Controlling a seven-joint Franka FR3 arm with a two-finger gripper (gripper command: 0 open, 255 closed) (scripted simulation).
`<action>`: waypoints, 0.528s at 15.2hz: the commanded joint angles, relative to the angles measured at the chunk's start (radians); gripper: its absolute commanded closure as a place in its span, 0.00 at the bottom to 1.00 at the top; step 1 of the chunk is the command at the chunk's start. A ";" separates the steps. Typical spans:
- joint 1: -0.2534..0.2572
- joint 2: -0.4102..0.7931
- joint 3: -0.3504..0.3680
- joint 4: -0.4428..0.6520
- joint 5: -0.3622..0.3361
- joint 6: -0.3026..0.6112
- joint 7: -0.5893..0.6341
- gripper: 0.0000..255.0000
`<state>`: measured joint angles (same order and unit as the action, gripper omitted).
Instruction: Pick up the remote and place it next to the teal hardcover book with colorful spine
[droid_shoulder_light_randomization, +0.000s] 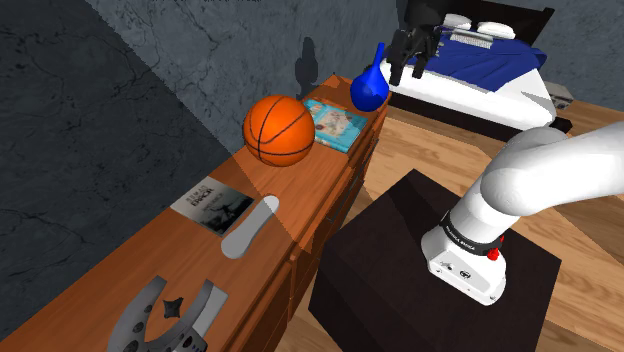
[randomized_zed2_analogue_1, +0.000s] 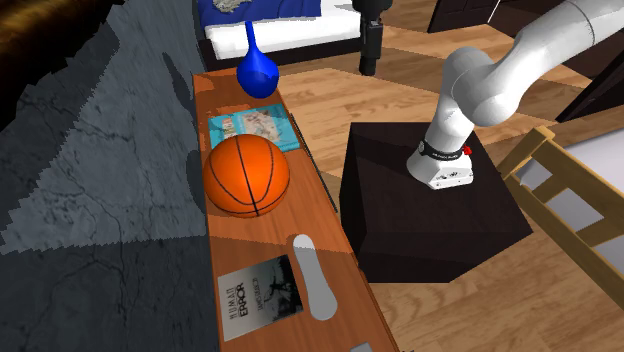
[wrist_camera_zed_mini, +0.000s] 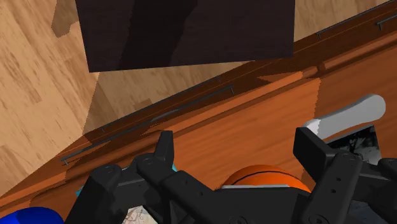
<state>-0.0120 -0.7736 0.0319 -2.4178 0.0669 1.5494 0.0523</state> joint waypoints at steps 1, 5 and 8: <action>0.000 0.000 0.000 0.000 0.000 0.000 0.000 0.00; 0.000 -0.049 0.099 -0.106 0.080 0.074 0.175 0.00; 0.006 -0.063 0.180 -0.168 0.146 0.138 0.308 0.00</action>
<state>-0.0089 -0.8227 0.1838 -2.5558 0.1882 1.6640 0.3102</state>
